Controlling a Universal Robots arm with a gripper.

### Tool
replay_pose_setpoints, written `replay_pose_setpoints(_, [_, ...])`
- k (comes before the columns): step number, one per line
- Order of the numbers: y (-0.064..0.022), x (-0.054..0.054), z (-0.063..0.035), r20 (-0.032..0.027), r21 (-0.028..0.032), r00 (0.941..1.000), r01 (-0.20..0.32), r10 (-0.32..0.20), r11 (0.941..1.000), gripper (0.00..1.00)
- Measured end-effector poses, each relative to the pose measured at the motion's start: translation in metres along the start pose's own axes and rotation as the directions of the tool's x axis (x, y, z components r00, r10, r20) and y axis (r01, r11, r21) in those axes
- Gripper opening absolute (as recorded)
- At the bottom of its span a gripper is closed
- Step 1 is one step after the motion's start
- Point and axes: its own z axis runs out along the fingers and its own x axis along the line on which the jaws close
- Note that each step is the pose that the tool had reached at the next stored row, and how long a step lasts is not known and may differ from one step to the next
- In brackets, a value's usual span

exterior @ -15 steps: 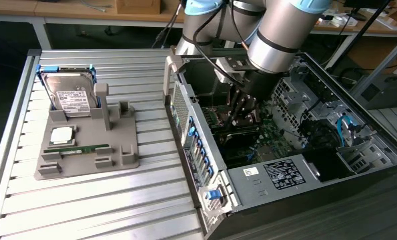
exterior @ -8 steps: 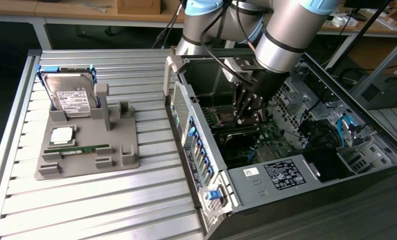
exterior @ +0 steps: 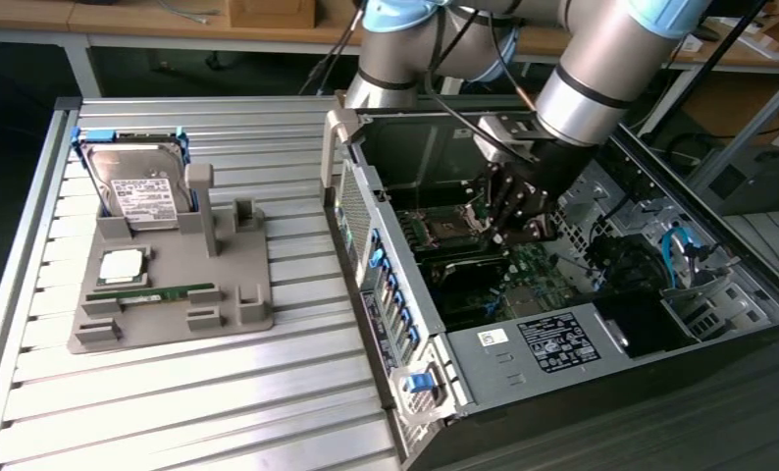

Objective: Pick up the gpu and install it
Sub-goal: 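Insert the gpu into the slot, then press down on the gpu until it lock into place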

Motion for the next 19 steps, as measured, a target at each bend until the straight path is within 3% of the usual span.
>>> replay_pose_setpoints(3, [-0.0141, 0.0, -0.0002, -0.0052, -0.0042, 1.0, -0.001, 0.001, 1.0, 0.11])
replay_pose_setpoints(5, [-0.0194, 0.0, -0.0007, -0.0054, -0.0063, 1.0, 0.0, 0.0, 1.0, 0.11])
replay_pose_setpoints(19, [-0.0195, 0.0, -0.0007, -0.0053, -0.0064, 1.0, 0.0, 0.0, 1.0, 0.11])
